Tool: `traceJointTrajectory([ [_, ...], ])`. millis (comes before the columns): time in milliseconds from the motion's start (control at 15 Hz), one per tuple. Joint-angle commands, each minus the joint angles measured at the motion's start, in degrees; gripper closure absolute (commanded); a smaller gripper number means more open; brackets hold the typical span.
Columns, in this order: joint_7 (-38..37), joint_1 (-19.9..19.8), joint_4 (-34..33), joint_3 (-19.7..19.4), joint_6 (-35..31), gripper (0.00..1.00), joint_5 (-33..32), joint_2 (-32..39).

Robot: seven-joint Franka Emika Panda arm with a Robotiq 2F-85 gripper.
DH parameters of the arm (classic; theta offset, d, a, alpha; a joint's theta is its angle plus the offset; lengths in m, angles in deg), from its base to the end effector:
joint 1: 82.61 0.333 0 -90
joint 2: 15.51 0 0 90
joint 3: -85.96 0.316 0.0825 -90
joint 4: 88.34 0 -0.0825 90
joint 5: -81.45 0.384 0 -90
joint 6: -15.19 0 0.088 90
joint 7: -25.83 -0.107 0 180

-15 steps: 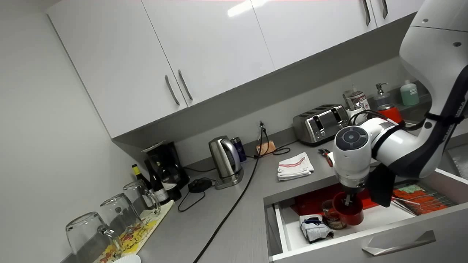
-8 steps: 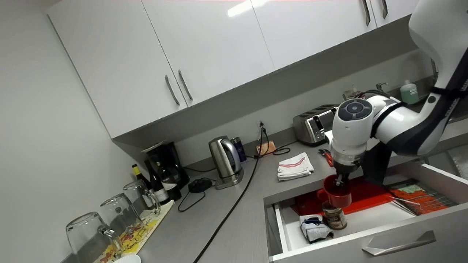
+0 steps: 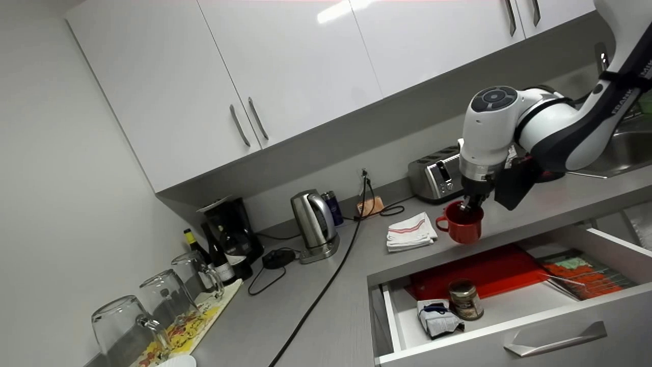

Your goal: Open the topmost drawer on the left side of the cabinet, remove the red cup from the drawer and place it on the countertop, close the open drawer

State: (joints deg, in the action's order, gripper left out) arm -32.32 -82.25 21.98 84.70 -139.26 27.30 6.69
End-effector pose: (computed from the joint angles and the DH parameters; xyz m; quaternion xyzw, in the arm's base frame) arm 0.6472 0.0177 0.3190 0.9403 -0.1106 0.2790 0.1603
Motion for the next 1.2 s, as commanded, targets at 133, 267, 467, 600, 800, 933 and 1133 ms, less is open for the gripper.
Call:
traceJointTrajectory([
  [133,4.72,-3.69,2.23,-1.87,0.24,0.98,14.05,-2.05],
  [267,6.68,-4.22,2.41,-3.29,0.68,0.98,19.62,-2.20],
  [467,9.03,-3.61,2.30,-6.31,1.28,0.98,26.82,-2.27],
  [600,9.65,-2.80,1.87,-8.32,2.19,0.98,29.88,-1.98],
  [800,8.55,-1.84,1.15,-11.00,4.40,0.98,31.41,-1.43],
  [933,7.87,-1.63,0.54,-12.51,6.22,0.98,31.68,-0.93],
  [1133,6.90,-1.69,-0.94,-14.23,8.87,0.98,31.59,0.25],
])
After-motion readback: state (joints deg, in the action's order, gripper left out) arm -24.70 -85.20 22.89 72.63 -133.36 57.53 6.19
